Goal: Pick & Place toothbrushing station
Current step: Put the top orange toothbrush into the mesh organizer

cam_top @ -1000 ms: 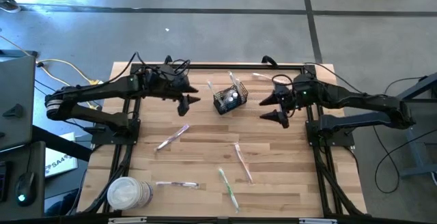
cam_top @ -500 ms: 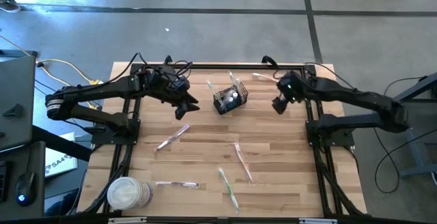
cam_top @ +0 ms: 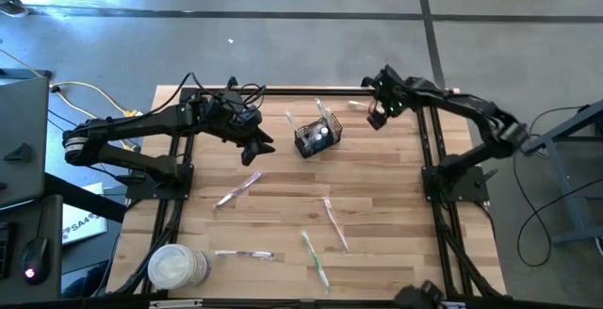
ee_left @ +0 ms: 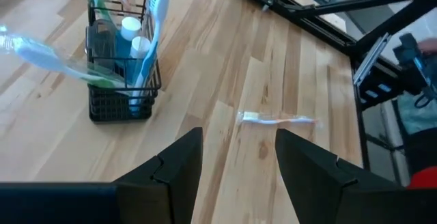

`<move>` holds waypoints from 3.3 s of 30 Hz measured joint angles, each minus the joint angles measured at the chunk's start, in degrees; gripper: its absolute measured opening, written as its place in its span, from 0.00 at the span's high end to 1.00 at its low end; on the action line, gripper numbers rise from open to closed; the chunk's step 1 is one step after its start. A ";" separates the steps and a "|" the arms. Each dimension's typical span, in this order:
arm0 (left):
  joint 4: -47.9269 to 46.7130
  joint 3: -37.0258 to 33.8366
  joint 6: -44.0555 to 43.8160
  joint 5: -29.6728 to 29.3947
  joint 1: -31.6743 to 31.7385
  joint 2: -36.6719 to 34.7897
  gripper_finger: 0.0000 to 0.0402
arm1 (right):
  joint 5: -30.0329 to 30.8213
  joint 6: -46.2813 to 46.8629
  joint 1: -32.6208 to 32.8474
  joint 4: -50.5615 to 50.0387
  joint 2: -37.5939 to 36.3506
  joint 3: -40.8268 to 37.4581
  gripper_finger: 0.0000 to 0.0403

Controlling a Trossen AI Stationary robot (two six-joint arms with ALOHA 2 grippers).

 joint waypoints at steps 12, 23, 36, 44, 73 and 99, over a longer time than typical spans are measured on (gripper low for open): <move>-0.08 0.00 6.78 -0.10 0.00 0.00 0.54 | -1.71 -5.39 -2.07 0.57 16.56 11.97 0.25; -3.06 0.00 10.89 -0.99 0.00 -0.02 0.54 | 0.04 -5.26 -2.80 1.39 23.90 14.46 0.25; -3.01 0.00 11.26 -1.41 0.00 -0.02 0.54 | -3.20 -4.65 -4.18 -2.71 27.52 14.76 0.40; -2.34 0.00 10.80 -2.18 0.00 -0.02 0.54 | -2.73 -2.66 -3.79 -4.52 27.39 14.66 0.79; 0.68 0.00 7.65 -2.65 0.00 0.38 0.54 | -17.03 4.34 11.67 25.20 -12.67 10.26 0.97; 8.68 -0.07 3.67 -3.16 -3.42 2.34 0.54 | -34.97 15.98 17.73 72.14 -22.45 -15.29 0.97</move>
